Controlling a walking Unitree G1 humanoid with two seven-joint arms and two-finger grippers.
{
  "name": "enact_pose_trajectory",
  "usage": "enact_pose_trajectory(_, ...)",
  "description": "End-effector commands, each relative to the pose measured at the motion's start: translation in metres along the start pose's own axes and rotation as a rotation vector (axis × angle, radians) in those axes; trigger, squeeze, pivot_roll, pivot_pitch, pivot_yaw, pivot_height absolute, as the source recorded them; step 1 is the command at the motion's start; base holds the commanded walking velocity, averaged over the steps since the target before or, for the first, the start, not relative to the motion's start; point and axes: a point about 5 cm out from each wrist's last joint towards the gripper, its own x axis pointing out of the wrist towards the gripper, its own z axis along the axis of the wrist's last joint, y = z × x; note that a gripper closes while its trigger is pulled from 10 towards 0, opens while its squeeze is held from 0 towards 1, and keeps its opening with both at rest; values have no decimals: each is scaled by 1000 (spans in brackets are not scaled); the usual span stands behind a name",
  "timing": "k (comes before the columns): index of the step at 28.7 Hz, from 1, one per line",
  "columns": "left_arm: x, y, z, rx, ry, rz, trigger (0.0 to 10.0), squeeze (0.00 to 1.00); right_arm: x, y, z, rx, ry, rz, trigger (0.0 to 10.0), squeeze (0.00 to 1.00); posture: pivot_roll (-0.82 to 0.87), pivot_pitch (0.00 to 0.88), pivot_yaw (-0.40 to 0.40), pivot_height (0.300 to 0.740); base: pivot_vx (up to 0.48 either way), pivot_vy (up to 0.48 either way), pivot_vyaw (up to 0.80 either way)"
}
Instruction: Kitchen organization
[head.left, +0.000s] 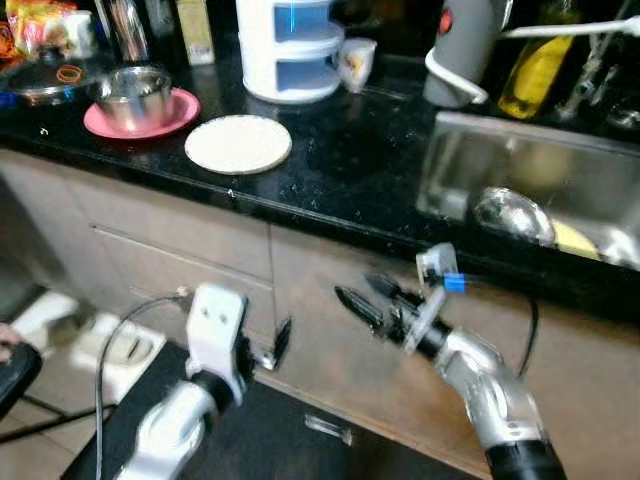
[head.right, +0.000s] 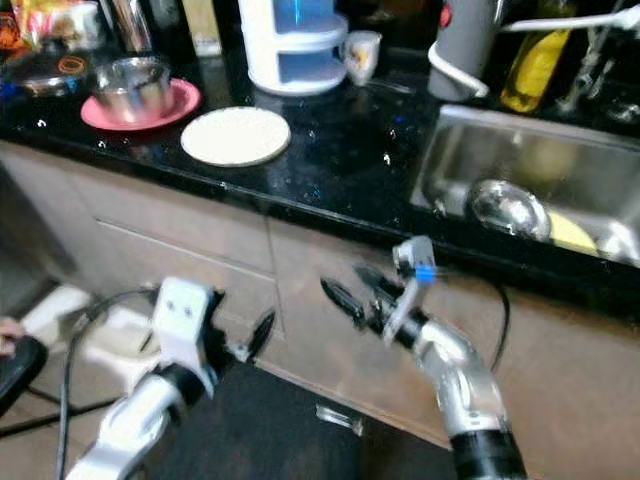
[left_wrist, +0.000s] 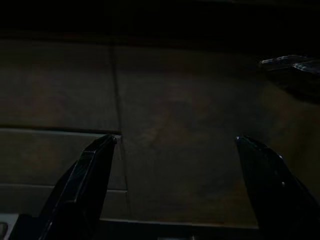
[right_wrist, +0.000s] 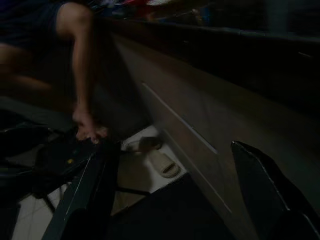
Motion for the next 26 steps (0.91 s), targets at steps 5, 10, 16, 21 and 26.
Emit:
enact_pose_trajectory(5, 1, -2, -10, 5, 34, -7, 10000, 0, -4, 1, -1, 51, -42, 35, 10000, 0, 92, 9, -70, 740, 0, 0, 794)
enact_pose_trajectory(10, 1, -2, -11, 7, 36, -27, 10000, 0, -6, 8, 1, 96, -66, 128, 10000, 0, 96, 1, -69, 740, 0, 0, 788)
enact_pose_trajectory(16, 2, -3, -12, 5, 33, -30, 10000, 0, -5, 8, 0, 104, -67, 143, 10000, 0, 97, 0, -71, 740, 0, 0, 782)
enact_pose_trajectory(21, 3, -3, -14, 5, 33, -34, 10000, 0, -6, 7, 0, 118, -71, 149, 10000, 0, 95, 0, -70, 740, 0, 0, 781)
enact_pose_trajectory(26, 4, -3, -14, 2, 29, -38, 10000, 0, -6, 6, 2, 132, -90, 150, 10000, 0, 94, 0, -68, 740, 0, 0, 728)
